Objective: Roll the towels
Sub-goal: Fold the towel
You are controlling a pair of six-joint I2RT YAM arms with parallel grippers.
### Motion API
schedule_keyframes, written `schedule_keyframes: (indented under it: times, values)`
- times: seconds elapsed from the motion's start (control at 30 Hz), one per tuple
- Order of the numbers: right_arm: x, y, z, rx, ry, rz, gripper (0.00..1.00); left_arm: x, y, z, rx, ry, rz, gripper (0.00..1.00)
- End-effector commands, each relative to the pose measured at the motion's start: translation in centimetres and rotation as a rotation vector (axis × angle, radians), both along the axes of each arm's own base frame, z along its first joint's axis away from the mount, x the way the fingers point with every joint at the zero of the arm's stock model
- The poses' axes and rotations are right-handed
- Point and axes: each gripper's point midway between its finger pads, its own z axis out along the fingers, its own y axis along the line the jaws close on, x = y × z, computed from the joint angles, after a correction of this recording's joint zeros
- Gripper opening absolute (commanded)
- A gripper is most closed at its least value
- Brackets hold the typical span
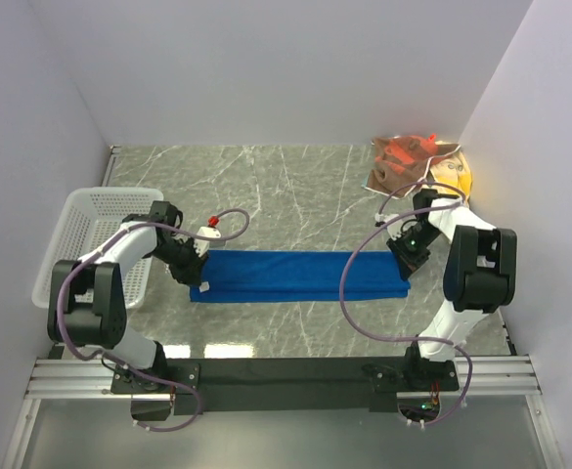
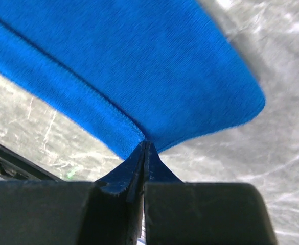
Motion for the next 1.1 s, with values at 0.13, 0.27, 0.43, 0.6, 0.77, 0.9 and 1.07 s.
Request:
schedule_keyframes:
  times: [0.13, 0.27, 0.43, 0.6, 0.77, 0.9, 1.07]
  values:
    - [-1.7, -0.1, 2.0, -0.002, -0.055, 0.088, 0.00, -2.1, -0.1, 1.3, -0.019, -0.067, -0.094, 0.17]
    - [-2.6, -0.4, 1.8, -0.022, -0.062, 0.142, 0.06, -3.0, 0.5, 0.9, 0.009, -0.084, -0.135, 0.23]
    - [-3.9, -0.9, 1.8, -0.053, -0.083, 0.203, 0.22, -4.6, 1.2, 0.4, 0.036, -0.096, -0.208, 0.34]
    - [-4.3, -1.1, 2.5, -0.072, -0.145, 0.250, 0.23, -4.9, 1.5, 0.6, 0.053, -0.157, -0.244, 0.34]
    - [-4.5, -0.9, 3.8, -0.055, -0.169, 0.241, 0.32, -4.6, 1.8, 0.8, 0.075, -0.173, -0.221, 0.36]
    - [-1.0, -1.1, 5.9, -0.003, -0.241, 0.076, 0.37, -2.2, 1.1, 2.3, 0.014, -0.190, -0.088, 0.40]
    - [3.5, -1.8, 6.3, 0.045, -0.282, -0.136, 0.38, 3.3, 0.9, 5.7, -0.103, -0.202, 0.128, 0.58]
